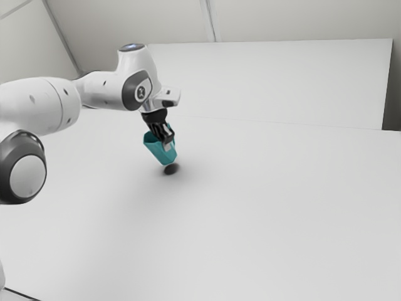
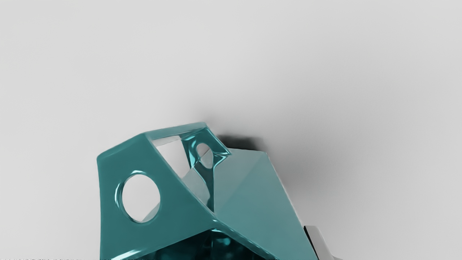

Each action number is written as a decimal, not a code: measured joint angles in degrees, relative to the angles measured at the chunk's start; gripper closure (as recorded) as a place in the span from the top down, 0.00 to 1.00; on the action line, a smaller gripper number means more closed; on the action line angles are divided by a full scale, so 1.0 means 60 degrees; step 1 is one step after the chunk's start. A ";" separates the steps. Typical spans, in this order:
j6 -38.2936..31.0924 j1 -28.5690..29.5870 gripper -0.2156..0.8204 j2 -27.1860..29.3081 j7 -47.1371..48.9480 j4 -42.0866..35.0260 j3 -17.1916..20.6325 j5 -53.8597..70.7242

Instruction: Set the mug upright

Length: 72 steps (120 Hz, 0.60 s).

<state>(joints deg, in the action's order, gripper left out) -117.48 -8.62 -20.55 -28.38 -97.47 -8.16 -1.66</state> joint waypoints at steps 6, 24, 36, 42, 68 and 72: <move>-0.0047 -0.0038 0.03 -0.0122 0.0287 0.0009 0.0004 0.0179; -0.0111 -0.0158 0.03 -0.0422 0.1010 0.0072 0.0013 0.0619; -0.0118 -0.0177 0.03 -0.0598 0.1398 0.0088 0.0024 0.0785; -0.0120 -0.0184 0.03 -0.0655 0.1567 0.0094 0.0027 0.0835; 0.0002 -0.0186 0.03 -0.0725 0.2154 0.0140 0.0043 0.1048; 0.0023 -0.0181 0.03 -0.0726 0.2227 0.0141 0.0043 0.1058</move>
<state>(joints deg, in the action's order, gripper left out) -117.34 -9.71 -24.91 -15.01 -96.62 -7.91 4.68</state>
